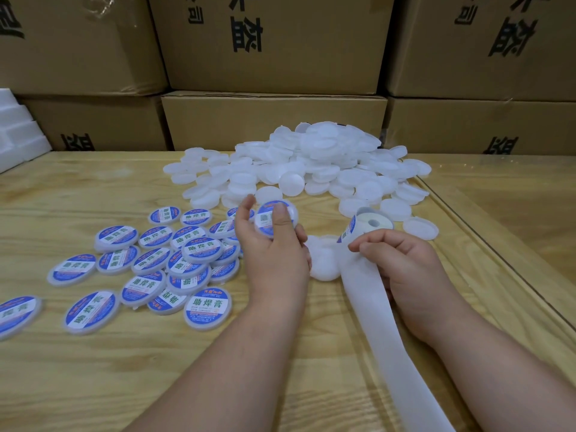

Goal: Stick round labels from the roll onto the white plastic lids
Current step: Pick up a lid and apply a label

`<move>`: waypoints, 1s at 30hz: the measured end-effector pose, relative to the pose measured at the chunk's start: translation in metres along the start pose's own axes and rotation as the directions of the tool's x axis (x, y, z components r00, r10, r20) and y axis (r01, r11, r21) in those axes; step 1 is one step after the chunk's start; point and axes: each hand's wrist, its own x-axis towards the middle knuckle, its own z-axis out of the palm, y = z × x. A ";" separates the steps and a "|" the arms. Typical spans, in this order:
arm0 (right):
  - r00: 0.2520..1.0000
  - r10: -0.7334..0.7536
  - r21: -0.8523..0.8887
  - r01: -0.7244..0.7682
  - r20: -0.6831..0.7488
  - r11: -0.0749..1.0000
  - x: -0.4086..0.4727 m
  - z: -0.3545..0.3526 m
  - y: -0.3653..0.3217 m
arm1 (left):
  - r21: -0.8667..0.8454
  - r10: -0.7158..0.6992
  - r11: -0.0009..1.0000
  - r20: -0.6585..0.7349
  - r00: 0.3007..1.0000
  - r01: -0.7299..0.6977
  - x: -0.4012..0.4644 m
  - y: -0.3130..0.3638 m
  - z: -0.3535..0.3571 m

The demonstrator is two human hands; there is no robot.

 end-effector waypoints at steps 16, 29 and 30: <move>1.000 0.001 -0.003 -0.001 0.004 1.000 0.000 -0.002 0.002 | -0.295 -0.131 0.954 -0.258 0.957 0.050 0.016 0.013 -0.010; 0.984 -0.085 -0.085 0.072 -0.156 0.994 0.004 -0.003 0.004 | 0.877 0.029 0.327 0.362 0.932 -0.351 -0.007 -0.005 -0.005; 0.983 -0.094 -0.105 0.078 -0.159 0.991 0.004 -0.002 0.004 | 0.874 -0.001 0.351 0.360 0.933 -0.337 -0.007 -0.005 -0.005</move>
